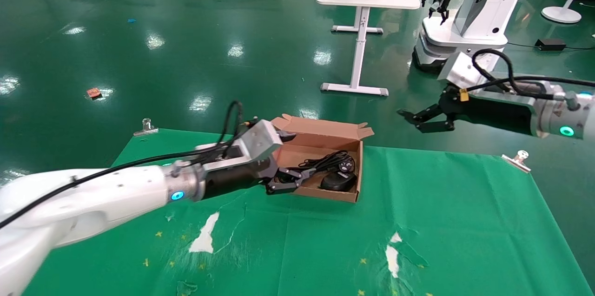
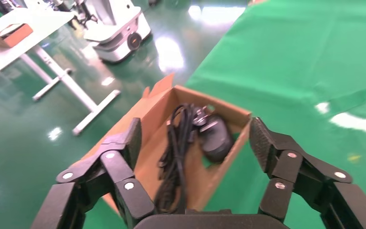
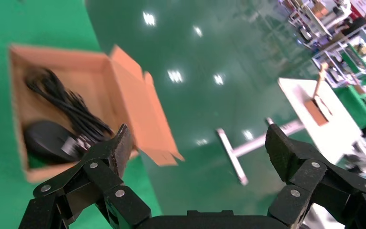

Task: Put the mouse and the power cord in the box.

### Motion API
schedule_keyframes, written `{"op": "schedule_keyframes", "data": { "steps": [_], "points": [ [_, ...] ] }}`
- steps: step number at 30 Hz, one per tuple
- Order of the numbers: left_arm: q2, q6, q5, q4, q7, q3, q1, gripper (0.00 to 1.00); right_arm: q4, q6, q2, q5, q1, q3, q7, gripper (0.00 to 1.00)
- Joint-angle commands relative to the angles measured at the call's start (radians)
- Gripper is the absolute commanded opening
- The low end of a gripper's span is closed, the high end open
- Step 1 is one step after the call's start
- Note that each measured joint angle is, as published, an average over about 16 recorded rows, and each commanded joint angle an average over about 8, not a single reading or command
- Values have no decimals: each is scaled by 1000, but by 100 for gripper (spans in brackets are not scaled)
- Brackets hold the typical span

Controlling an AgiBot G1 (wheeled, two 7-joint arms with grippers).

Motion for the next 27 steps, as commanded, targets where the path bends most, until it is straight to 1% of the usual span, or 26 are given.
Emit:
{"op": "schedule_keyframes", "data": {
  "steps": [1, 27],
  "points": [
    [-25, 28, -21, -27, -17, -20, 17, 100, 42, -20, 16, 24, -28, 11, 30, 100],
    [-362, 403, -302, -389, -240, -286, 245, 100, 600, -288, 226, 350, -406, 163, 432, 100]
  ]
}}
